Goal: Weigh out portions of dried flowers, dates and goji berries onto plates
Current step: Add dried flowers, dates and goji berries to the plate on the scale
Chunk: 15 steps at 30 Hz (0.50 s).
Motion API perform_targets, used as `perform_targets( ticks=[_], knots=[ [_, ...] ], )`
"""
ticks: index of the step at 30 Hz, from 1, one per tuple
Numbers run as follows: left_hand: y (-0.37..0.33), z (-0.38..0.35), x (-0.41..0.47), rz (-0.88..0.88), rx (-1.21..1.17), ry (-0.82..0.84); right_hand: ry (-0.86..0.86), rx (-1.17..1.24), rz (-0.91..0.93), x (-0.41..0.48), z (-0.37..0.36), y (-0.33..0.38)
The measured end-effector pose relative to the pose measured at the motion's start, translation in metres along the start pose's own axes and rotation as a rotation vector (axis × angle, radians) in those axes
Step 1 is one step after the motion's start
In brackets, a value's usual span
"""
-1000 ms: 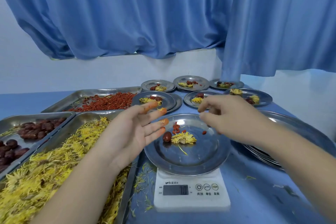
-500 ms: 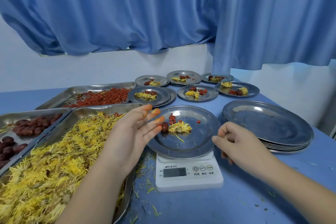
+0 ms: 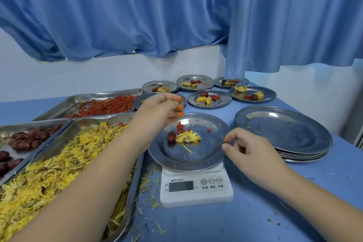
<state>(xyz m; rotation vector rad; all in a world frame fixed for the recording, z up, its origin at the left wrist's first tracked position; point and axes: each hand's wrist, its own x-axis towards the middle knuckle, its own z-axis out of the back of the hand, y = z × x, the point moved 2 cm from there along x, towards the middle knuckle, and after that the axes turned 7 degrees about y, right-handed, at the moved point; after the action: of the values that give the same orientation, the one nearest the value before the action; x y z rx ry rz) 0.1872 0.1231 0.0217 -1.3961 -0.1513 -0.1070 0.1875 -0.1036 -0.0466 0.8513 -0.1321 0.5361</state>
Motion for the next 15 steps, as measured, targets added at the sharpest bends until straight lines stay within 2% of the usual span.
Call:
perform_targets(
  ticks=[8, 10, 15],
  knots=[
    [0.01, -0.006, 0.035, 0.074, 0.519, 0.188, 0.027, -0.066, 0.022, 0.0, 0.003, -0.003],
    [0.015, -0.006, 0.035, 0.083, 0.528, 0.204, 0.037, -0.086, 0.028, 0.0, 0.003, -0.002],
    [0.014, -0.006, 0.022, 0.116, 0.338, 0.159, 0.044, -0.111, 0.019, -0.001, 0.005, -0.001]
  ],
)
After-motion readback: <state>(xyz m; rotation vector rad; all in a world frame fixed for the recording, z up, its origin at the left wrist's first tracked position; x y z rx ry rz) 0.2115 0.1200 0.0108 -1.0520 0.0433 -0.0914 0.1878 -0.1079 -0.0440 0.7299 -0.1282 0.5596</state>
